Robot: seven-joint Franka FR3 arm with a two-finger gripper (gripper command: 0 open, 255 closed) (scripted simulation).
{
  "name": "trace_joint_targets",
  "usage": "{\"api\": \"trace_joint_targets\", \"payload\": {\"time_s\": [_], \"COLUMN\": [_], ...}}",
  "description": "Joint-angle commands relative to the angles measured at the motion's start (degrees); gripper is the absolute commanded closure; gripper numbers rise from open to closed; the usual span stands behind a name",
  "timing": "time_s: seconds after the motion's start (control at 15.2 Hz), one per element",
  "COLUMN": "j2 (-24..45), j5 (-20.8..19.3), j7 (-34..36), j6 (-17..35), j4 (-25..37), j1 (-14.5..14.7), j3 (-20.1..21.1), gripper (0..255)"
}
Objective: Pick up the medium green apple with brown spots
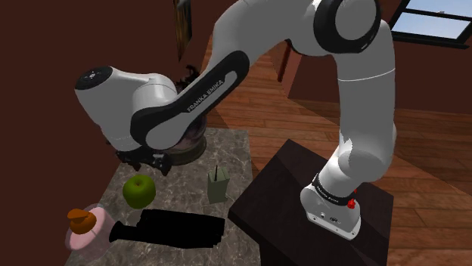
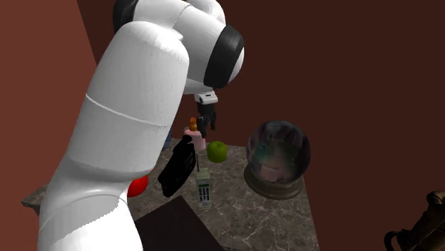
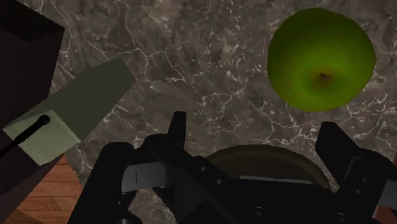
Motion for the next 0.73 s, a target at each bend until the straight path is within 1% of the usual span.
{"api": "trace_joint_targets", "payload": {"time_s": [0.0,0.33,0.66], "j2": [5.02,16.14,18.40], "j5": [-2.30,-4.85,-5.86], "j7": [3.31,8.33,9.06], "j6": [-1.37,-5.05,-3.51], "j4": [5.87,21.39,22.07], "j1": [3.72,11.07,11.83], "j3": [-3.07,-8.93,-9.99], "gripper": [0,0,0]}}
